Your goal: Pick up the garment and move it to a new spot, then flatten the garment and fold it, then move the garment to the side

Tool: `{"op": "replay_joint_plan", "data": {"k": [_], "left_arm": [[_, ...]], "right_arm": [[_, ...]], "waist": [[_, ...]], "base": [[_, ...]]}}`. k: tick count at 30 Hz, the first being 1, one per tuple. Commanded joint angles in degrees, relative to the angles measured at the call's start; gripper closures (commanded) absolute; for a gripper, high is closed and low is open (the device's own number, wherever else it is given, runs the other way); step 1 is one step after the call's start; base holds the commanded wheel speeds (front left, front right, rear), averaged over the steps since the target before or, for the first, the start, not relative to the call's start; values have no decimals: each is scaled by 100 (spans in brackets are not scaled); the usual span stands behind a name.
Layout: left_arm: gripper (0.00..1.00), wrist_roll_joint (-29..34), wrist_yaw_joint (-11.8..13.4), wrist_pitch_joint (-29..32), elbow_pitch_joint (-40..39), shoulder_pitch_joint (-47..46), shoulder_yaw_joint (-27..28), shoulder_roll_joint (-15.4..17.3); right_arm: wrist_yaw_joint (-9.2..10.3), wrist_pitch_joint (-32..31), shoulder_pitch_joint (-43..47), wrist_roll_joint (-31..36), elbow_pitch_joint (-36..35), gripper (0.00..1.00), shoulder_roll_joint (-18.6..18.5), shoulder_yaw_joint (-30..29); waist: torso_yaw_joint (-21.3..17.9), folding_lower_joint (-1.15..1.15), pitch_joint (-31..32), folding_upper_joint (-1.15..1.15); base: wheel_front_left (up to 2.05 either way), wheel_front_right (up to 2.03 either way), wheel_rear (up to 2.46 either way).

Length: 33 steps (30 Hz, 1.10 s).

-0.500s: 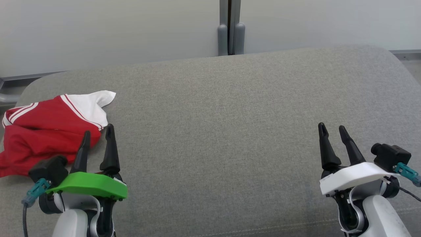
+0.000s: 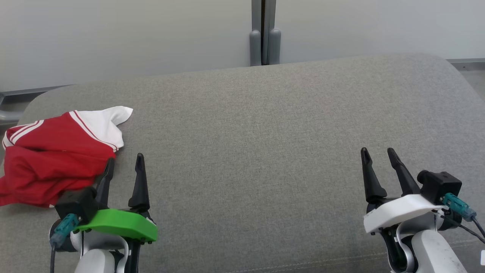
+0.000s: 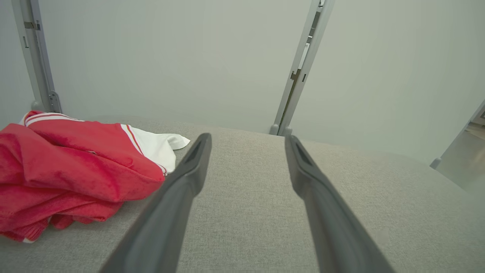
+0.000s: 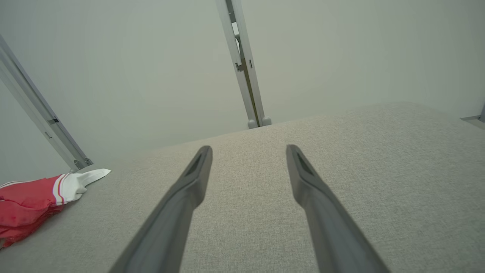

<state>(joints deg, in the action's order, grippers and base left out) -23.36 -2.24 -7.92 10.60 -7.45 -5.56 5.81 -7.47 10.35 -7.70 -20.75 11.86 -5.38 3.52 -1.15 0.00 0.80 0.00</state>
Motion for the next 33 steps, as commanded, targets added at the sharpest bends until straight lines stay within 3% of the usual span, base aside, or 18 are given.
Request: {"op": "replay_joint_plan", "data": {"k": [1, 33], "left_arm": [[0, 170, 34, -81, 23, 71, -37, 31], [0, 945, 157, -547, 537, 318, -171, -110]], "right_arm": [[-2, 65, 17, 206, -26, 0, -14, 12], [-3, 370, 272, 1167, 56, 0, 122, -82]], "waist": [[-3, 0, 9, 0], [-30, 0, 121, 0]], "base": [[0, 0, 0], [0, 0, 0]]}}
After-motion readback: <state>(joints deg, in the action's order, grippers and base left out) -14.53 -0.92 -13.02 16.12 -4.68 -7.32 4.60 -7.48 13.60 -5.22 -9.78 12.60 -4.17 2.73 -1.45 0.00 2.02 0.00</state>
